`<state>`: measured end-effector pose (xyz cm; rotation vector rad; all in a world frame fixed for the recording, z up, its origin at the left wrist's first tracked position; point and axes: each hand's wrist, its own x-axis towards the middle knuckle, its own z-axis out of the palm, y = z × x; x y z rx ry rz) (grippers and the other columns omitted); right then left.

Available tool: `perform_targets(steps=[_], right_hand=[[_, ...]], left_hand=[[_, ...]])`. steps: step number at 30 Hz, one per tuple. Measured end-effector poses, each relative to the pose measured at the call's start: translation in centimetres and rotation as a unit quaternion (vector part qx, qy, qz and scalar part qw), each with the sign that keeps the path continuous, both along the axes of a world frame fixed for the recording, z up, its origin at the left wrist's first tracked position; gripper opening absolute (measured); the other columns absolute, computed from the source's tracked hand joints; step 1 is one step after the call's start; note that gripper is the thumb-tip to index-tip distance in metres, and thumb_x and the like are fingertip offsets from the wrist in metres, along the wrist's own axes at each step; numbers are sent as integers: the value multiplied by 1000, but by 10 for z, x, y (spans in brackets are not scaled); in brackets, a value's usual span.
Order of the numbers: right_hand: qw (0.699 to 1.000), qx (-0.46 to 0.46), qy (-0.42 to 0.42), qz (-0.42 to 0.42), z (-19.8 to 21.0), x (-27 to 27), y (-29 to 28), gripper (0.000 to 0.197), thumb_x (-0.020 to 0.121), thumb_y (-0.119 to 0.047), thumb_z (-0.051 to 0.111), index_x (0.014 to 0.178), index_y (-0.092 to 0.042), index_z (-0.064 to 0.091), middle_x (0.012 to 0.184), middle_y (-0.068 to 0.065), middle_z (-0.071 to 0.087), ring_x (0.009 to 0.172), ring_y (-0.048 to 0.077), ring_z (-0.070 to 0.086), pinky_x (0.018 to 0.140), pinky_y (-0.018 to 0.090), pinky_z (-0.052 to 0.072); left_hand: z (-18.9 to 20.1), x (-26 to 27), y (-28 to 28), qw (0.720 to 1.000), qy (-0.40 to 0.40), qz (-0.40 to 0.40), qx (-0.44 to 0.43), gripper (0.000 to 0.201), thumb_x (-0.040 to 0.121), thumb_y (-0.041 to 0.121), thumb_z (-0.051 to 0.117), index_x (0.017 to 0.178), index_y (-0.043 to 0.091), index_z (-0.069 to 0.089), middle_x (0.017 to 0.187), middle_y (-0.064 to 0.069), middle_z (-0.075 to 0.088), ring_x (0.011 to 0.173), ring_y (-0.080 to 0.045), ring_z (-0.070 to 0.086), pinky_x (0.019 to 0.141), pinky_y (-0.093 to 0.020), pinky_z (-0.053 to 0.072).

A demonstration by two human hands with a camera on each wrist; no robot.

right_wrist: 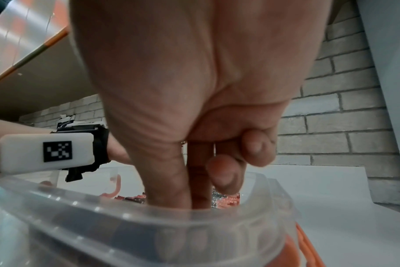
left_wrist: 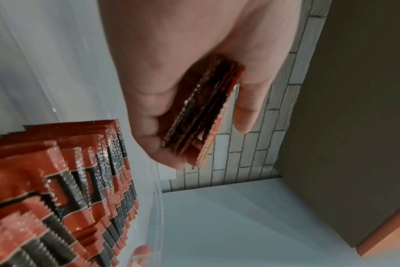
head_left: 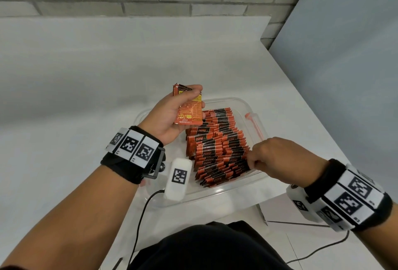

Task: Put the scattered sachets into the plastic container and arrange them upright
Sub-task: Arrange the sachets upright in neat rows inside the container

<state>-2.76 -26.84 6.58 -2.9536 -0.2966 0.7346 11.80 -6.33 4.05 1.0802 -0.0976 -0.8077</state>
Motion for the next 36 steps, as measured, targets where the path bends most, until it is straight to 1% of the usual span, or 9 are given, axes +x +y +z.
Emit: perform_targets(steps=[7, 11, 14, 17, 22, 26, 29, 33, 36], right_hand=[[999, -37, 18, 17, -9, 5, 3, 23, 90, -11, 51, 78, -30, 57, 77, -13, 55, 72, 11, 56, 61, 21, 41], [999, -39, 14, 8, -8, 7, 5, 19, 90, -15, 54, 83, -31, 62, 77, -16, 53, 76, 11, 58, 66, 23, 45], [999, -34, 9, -17, -8, 7, 3, 8, 88, -21, 60, 85, -29, 61, 79, -15, 56, 78, 12, 59, 66, 25, 45], [999, -9, 7, -47, -9, 6, -2, 18, 83, -26, 68, 78, -28, 51, 70, -15, 49, 71, 11, 53, 59, 21, 38], [993, 68, -39, -85, 8, 11, 1, 14, 87, -34, 66, 92, -21, 62, 73, -16, 54, 63, -1, 52, 59, 14, 36], [919, 272, -170, -230, 29, 24, 15, 21, 86, -38, 63, 104, -27, 60, 81, -12, 61, 64, 9, 59, 59, 24, 52], [867, 372, -123, -308, 32, 35, 29, 31, 83, -40, 64, 109, -26, 56, 85, -6, 66, 69, 8, 64, 62, 27, 53], [874, 375, -139, -276, 25, 43, 39, 44, 81, -33, 72, 121, -31, 54, 90, -1, 66, 80, 18, 67, 75, 36, 55], [869, 372, -193, -262, 25, 47, 39, 28, 82, -22, 72, 103, -33, 58, 89, -1, 64, 76, 16, 64, 74, 35, 56]], left_hand=[[0, 0, 0, 1000, 3, 3, 2, 35, 72, 31, 64, 106, 21, 65, 82, -4, 66, 66, -17, 65, 63, -29, 52], [0, 0, 0, 1000, 15, 12, 0, 30, 78, 27, 63, 107, 20, 64, 83, -5, 65, 67, -18, 65, 65, -30, 53], [0, 1, 0, 999, 43, 25, -17, 20, 93, 17, 51, 109, 16, 62, 87, -9, 64, 67, -20, 66, 63, -30, 55], [1, 0, 0, 997, 63, 27, -32, 26, 94, 9, 43, 111, 11, 62, 93, -12, 60, 68, -24, 69, 61, -32, 58], [0, -3, 0, 1000, 22, -12, -6, 29, 92, 3, 52, 119, 10, 60, 107, -13, 69, 94, -27, 69, 81, -38, 58], [4, -10, -3, 998, -15, -53, -15, 36, 81, 5, 61, 116, 12, 61, 101, -9, 72, 93, -21, 70, 79, -34, 59], [7, -16, -7, 997, -33, -66, -33, 44, 73, 5, 64, 117, 12, 60, 104, -8, 71, 95, -23, 69, 79, -35, 58], [8, -21, -8, 995, -44, -84, -32, 41, 74, 11, 65, 116, 12, 61, 106, -10, 70, 95, -24, 68, 80, -39, 57], [9, -22, -5, 995, -44, -92, -17, 38, 76, 33, 61, 109, 15, 63, 100, -9, 71, 92, -24, 68, 77, -39, 57]])
